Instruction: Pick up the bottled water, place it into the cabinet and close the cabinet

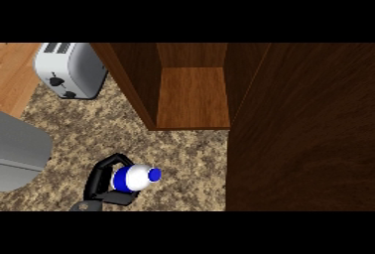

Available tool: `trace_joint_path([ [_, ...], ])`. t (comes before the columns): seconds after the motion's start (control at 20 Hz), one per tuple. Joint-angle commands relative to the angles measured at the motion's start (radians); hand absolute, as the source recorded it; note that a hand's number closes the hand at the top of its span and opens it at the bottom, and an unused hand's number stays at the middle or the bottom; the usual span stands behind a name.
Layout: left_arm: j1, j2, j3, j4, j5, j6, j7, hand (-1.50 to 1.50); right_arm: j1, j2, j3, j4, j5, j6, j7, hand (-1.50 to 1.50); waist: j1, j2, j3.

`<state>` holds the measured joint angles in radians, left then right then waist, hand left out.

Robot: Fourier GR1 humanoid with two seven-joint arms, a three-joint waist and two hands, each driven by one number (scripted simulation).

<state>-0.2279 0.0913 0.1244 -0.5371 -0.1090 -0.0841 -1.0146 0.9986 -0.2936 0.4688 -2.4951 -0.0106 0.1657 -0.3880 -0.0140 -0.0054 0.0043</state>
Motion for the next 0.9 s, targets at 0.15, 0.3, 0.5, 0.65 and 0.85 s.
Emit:
trace_joint_path([
  [0.15, 0.012, -0.089, -0.099, -0.09, 0.078, 0.062, 0.082, 1.5, 0.075, -0.036, 0.033, -0.098, 0.048, -0.021, -0.011, -1.5, -0.003, -0.002, -0.004],
  [0.3, -0.023, -0.09, -0.134, -0.167, 0.134, 0.035, 0.146, 1.5, 0.067, -0.063, 0.026, -0.147, 0.038, -0.023, 0.025, -1.5, 0.002, -0.001, -0.005],
  [0.5, -0.004, -0.091, -0.332, -0.271, 0.265, 0.152, 0.234, 1.5, 0.082, -0.077, -0.017, -0.113, 0.003, -0.026, -0.016, -1.5, -0.005, -0.003, -0.004],
  [0.65, -0.06, -0.091, -0.363, -0.334, 0.339, 0.231, 0.32, 1.5, 0.106, -0.101, -0.029, -0.158, -0.037, -0.012, -0.019, -1.5, -0.009, 0.0, -0.005],
  [0.85, -0.112, -0.091, -0.477, -0.407, 0.383, 0.36, 0.471, 1.5, 0.131, -0.101, -0.01, -0.172, -0.008, -0.027, -0.039, -1.5, -0.015, 0.001, -0.005],
])
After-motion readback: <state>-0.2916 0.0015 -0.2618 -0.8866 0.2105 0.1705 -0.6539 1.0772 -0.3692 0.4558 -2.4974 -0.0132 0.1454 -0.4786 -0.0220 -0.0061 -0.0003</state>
